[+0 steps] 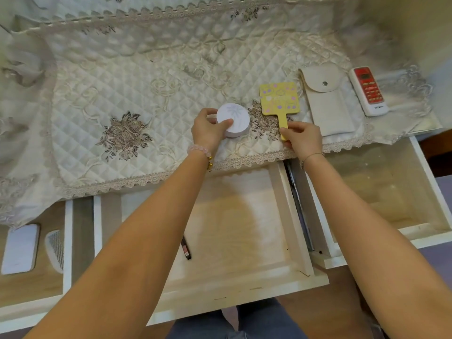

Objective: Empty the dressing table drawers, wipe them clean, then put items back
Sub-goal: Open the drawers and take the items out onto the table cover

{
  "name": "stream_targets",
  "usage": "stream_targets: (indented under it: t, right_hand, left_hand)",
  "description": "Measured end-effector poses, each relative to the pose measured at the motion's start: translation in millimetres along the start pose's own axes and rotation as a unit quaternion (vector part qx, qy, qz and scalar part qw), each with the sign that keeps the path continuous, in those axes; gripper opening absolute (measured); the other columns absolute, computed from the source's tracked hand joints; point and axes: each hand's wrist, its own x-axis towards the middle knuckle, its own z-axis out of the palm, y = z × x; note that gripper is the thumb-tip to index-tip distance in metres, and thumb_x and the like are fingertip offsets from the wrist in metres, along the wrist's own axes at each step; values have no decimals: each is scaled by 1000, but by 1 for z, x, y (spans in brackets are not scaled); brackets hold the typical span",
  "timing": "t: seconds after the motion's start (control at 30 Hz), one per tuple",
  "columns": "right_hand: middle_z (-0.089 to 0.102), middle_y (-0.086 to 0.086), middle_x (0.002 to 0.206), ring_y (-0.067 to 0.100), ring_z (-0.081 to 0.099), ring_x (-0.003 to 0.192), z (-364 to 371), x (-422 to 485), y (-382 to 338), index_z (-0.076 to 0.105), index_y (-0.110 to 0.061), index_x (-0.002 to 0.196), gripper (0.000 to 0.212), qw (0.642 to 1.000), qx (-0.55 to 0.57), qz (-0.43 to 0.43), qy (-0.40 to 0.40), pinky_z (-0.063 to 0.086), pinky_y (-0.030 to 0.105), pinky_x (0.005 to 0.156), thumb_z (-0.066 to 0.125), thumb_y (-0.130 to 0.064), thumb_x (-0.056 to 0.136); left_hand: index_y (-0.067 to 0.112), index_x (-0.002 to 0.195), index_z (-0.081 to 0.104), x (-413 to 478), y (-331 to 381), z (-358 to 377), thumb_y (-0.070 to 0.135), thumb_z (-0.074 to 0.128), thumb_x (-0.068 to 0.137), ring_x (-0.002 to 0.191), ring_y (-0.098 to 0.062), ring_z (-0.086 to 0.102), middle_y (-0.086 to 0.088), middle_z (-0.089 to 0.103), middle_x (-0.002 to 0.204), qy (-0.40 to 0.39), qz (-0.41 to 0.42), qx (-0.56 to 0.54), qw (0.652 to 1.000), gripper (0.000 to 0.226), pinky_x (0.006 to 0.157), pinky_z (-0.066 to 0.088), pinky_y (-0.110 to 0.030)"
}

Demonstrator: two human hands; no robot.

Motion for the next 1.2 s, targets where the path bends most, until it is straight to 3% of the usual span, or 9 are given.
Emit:
stream_targets:
  t: [0.13,0.33,0.53,0.7,0.83,1.2]
  right_hand:
    - [66,3,105,17,61,95,-3,-8,2,62,-15,118,40,997,-69,-39,27,49,37,92,67,-29,81]
    - [52,5,132,19,48,120,-6,-43,9,49,-15,131,48,972,-167,-162,36,38,32,99,61,-27,86]
    - [44,9,139,22,37,131,2,-95,37,41,-9,137,54,926,-239,-291,-6,24,24,107,54,-33,90]
    - [41,8,143,21,32,134,11,-137,69,38,-9,139,59,906,-290,-308,-32,20,27,111,48,-39,90]
    - [37,11,146,25,31,136,18,-163,99,36,-8,140,66,896,-334,-280,-78,23,36,114,39,-49,88]
    - [35,12,148,27,24,140,55,-191,127,35,-7,140,60,878,-382,-251,-143,19,39,115,54,-35,91]
  left_hand:
    - [15,116,55,-5,0,-5,23,68,81,99,-21,59,-3,60,109,2,62,127,990,39,82,52,-38]
    - [14,134,46,-30,-15,-40,30,58,89,121,-21,47,-6,52,133,19,192,297,935,50,93,42,-35]
    - [5,128,51,-83,-52,-87,28,57,87,114,-30,54,-13,58,124,43,347,441,827,48,92,42,-41]
    - [5,129,51,-127,-102,-135,28,59,87,118,-30,53,-13,58,126,73,317,520,790,49,99,40,-44]
    - [6,132,50,-156,-136,-176,39,48,90,122,-31,50,-14,56,130,75,256,547,794,53,101,39,-46]
    - [7,134,46,-189,-186,-241,47,37,89,129,-30,44,-14,50,137,60,164,578,797,61,107,31,-46]
